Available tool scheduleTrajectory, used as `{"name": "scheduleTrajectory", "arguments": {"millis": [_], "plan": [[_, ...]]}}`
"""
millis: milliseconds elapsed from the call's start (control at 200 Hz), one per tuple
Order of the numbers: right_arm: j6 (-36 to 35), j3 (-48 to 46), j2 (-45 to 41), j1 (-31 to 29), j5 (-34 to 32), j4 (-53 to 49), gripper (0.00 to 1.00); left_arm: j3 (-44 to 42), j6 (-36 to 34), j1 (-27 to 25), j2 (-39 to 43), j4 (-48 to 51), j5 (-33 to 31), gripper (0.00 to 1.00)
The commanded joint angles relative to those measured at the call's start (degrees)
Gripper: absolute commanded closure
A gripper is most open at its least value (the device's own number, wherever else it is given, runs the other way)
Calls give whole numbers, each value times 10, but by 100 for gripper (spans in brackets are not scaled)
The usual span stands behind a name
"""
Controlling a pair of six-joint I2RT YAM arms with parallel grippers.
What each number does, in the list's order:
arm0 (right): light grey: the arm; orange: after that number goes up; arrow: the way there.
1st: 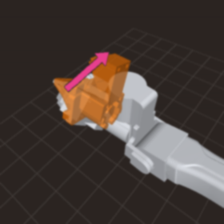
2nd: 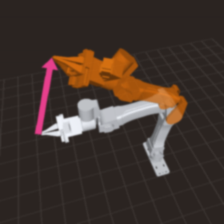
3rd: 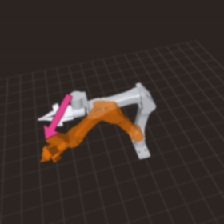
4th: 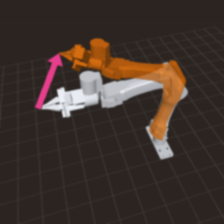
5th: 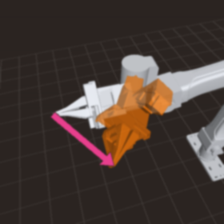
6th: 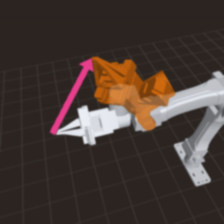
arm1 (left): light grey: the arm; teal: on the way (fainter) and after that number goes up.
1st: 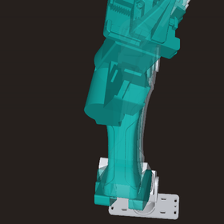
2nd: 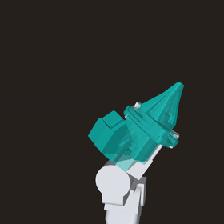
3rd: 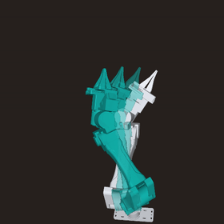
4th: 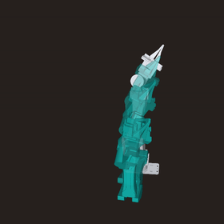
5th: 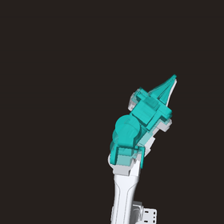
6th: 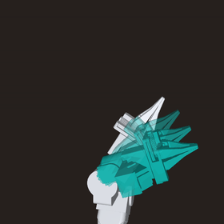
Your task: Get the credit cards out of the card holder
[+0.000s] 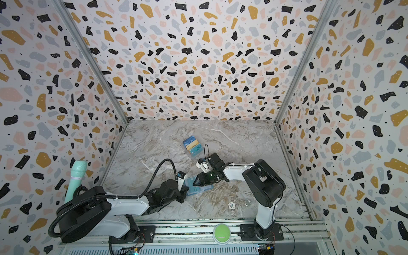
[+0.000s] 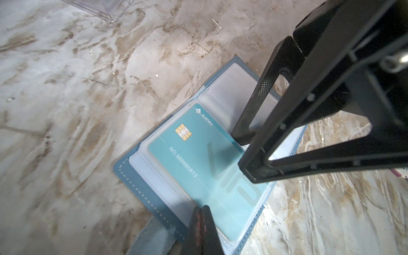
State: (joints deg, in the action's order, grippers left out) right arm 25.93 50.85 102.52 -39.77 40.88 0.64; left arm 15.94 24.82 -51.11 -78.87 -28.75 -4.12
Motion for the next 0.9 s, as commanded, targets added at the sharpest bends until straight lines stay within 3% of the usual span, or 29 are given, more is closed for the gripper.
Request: {"name": "scheduleTrajectory", "arguments": {"millis": [0, 460, 676, 896], "plan": [[8, 8, 2, 3, 21, 11, 53, -18, 5, -1, -3, -13, -7, 100], [21, -5, 0, 11, 62, 39, 53, -28, 9, -1, 5, -17, -7, 100], [12, 3, -6, 11, -26, -6, 54, -31, 10, -1, 10, -15, -7, 100], [10, 1, -1, 10, -25, -5, 54, -30, 11, -1, 9, -15, -7, 100]]}}
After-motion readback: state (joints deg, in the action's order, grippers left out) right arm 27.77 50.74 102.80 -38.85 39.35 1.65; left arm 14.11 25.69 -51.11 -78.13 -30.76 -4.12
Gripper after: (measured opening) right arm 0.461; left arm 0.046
